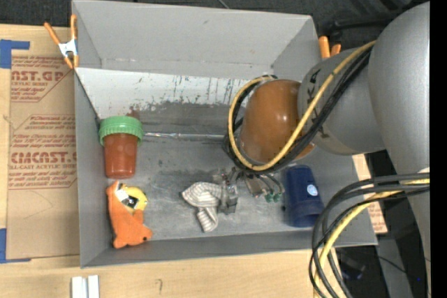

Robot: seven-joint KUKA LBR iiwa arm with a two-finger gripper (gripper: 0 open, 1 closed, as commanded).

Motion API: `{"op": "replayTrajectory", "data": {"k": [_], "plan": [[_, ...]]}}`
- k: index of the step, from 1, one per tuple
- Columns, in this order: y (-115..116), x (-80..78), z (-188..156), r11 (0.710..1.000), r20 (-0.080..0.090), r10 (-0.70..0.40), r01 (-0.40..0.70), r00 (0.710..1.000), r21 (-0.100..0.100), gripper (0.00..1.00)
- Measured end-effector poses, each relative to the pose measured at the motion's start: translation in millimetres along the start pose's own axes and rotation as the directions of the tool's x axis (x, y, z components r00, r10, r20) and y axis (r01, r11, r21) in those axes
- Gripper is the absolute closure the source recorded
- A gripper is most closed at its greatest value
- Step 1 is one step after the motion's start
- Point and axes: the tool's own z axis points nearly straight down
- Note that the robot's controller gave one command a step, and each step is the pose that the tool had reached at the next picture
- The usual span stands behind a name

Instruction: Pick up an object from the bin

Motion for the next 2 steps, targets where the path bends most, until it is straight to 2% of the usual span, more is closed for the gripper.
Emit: {"op": "replayTrajectory", "data": {"k": [2], "plan": [[1,2.3,-19,1.0,-0.009,0.0,0.0,1.0,0.0,1.0]]}}
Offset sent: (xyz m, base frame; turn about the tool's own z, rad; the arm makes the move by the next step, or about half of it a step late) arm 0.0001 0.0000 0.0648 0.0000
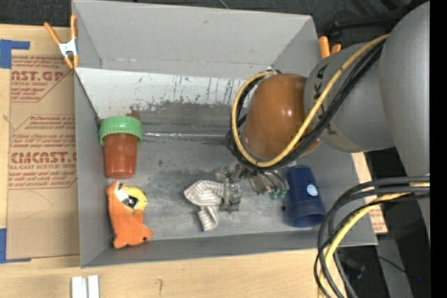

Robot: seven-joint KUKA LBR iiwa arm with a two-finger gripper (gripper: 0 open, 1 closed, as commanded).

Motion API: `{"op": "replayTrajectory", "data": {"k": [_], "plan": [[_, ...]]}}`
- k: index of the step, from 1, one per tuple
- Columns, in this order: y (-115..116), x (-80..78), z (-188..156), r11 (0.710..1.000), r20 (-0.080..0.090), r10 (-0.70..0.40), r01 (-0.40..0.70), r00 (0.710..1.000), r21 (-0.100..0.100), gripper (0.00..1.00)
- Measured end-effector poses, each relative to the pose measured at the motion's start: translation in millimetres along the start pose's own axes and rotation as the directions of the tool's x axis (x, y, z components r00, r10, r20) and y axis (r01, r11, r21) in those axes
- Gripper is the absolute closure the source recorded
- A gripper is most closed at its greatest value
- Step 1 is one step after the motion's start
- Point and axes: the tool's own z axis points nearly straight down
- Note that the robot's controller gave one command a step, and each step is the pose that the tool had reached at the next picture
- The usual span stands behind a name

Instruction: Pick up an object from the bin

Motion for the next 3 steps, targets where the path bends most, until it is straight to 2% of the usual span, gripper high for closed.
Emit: {"op": "replayTrajectory", "data": {"k": [3], "plan": [[0,-0.9,-55,1.0,0.006,0.0,0.0,1.0,0.002,1.0]]}}
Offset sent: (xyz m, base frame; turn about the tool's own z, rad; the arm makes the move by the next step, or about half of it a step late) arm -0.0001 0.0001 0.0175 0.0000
